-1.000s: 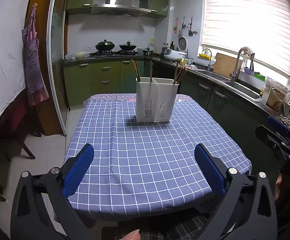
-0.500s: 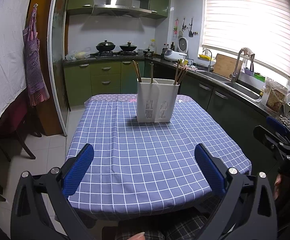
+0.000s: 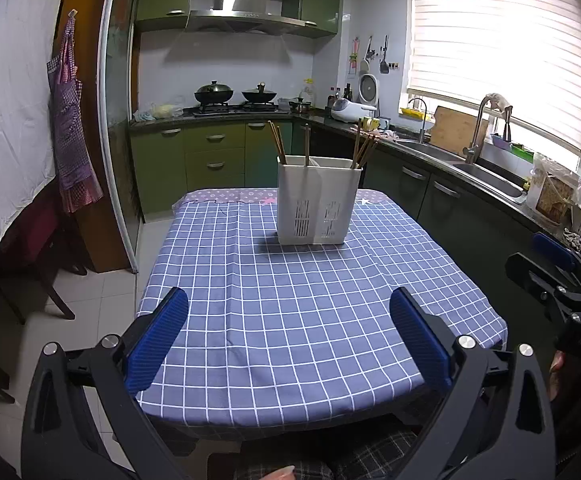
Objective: Organize utensils
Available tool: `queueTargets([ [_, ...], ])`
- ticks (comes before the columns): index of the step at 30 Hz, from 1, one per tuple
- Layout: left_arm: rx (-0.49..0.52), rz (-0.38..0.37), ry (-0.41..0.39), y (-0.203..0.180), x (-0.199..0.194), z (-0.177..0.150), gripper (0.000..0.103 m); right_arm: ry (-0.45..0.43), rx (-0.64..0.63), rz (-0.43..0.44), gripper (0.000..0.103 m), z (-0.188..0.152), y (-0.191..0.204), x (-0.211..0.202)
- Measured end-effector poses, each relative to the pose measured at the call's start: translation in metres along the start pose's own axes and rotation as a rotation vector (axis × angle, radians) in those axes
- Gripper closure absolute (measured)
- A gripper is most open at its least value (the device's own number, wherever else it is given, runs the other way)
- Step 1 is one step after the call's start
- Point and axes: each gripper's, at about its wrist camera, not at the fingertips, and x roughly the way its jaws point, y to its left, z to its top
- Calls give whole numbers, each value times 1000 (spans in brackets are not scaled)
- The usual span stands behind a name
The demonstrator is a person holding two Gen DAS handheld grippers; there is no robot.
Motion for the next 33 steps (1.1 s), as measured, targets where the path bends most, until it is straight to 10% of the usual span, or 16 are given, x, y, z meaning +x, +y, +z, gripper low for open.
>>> queueTargets([
  [33, -10, 1, -8, 0, -2, 1, 7, 10, -8, 9, 5, -6, 4, 6],
])
